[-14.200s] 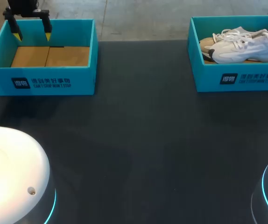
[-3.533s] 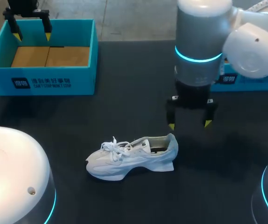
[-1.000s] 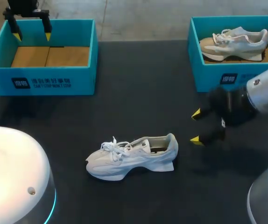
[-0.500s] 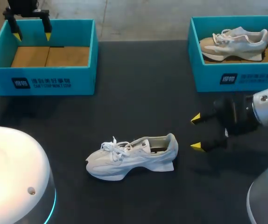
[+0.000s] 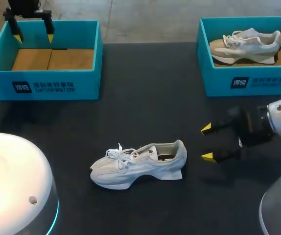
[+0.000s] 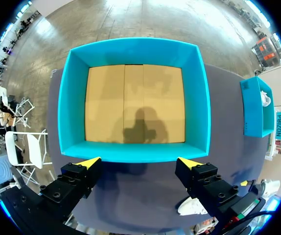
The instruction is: Take the shoe out of the shoebox, open the shoe tongue, remove and reinsert the insole, then place the shoe into the shoebox
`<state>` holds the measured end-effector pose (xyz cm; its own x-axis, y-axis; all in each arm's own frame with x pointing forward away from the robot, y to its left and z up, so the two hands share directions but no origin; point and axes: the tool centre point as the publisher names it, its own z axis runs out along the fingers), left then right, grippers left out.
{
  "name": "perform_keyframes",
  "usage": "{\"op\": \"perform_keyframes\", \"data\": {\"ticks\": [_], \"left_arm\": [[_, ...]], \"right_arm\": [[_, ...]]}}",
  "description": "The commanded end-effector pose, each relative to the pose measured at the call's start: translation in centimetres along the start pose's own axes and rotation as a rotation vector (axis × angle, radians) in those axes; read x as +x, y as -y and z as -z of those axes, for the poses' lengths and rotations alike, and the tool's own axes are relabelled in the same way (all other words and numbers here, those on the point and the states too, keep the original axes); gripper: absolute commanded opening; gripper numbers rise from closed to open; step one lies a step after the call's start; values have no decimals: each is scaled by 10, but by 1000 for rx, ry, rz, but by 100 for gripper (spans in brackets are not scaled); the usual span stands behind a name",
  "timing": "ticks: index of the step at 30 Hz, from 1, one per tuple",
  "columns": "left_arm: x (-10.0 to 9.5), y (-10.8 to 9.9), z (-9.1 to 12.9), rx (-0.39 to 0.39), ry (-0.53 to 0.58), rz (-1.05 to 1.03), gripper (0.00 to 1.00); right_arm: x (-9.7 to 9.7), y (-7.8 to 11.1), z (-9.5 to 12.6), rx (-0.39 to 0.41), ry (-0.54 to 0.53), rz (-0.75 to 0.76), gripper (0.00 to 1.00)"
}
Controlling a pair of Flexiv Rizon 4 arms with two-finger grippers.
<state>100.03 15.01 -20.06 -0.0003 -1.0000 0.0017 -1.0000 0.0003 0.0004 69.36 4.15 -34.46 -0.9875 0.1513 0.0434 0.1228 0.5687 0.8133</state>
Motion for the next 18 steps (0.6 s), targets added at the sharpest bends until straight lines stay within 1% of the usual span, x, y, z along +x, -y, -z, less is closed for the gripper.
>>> {"op": "perform_keyframes", "data": {"ticks": [1, 6, 18], "left_arm": [[0, 0, 0, 0, 1, 0, 100], [0, 0, 0, 0, 1, 0, 100], [0, 0, 0, 0, 1, 0, 100]], "right_arm": [[-11, 19, -10, -72, -20, 3, 100], [-13, 23, -17, -123, -24, 28, 100], [-10, 17, -40, -138, -77, 34, 100]]}}
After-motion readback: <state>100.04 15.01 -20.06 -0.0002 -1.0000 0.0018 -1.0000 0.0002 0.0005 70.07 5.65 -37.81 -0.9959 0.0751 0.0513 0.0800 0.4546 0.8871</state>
